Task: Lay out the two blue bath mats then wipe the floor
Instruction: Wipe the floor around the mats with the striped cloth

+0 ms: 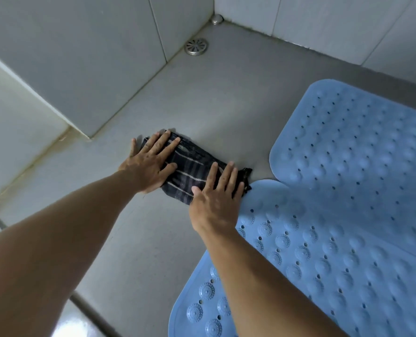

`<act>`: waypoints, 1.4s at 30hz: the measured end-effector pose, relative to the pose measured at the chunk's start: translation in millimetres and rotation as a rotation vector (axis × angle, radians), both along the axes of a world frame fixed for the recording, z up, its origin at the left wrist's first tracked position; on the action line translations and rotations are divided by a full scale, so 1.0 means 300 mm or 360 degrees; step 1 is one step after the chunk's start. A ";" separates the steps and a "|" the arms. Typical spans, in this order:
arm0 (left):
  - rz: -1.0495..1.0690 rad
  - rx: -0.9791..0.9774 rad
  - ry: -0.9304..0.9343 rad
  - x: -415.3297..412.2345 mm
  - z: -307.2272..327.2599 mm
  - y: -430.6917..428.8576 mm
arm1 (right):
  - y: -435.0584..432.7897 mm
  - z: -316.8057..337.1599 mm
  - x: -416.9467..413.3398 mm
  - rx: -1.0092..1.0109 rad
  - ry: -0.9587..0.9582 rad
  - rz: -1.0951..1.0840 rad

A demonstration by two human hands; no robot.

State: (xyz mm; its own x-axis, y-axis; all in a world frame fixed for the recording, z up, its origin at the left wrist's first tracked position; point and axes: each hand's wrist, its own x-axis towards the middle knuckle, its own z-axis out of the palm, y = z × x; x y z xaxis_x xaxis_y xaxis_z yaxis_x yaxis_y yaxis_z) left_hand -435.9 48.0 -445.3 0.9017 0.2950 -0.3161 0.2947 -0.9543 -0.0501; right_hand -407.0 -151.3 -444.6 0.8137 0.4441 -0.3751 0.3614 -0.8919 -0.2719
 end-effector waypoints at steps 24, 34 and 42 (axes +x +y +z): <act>-0.0308 -0.0076 0.0148 0.282 0.013 0.087 | 0.106 0.035 0.195 -0.0206 0.0205 -0.0426; -0.0365 -0.0055 0.0313 0.318 0.029 0.109 | 0.115 0.035 0.215 -0.0244 0.0323 -0.0440; -0.0418 -0.0055 0.0310 0.451 0.024 0.119 | 0.118 0.051 0.345 -0.0218 0.0392 -0.0434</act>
State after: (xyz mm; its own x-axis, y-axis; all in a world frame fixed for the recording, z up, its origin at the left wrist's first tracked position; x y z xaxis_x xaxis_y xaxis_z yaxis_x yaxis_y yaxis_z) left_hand -300.5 83.6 -438.0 0.8671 0.0462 -0.4960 0.0262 -0.9985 -0.0473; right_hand -303.5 -115.9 -429.2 0.7732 0.1562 -0.6146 0.0449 -0.9802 -0.1926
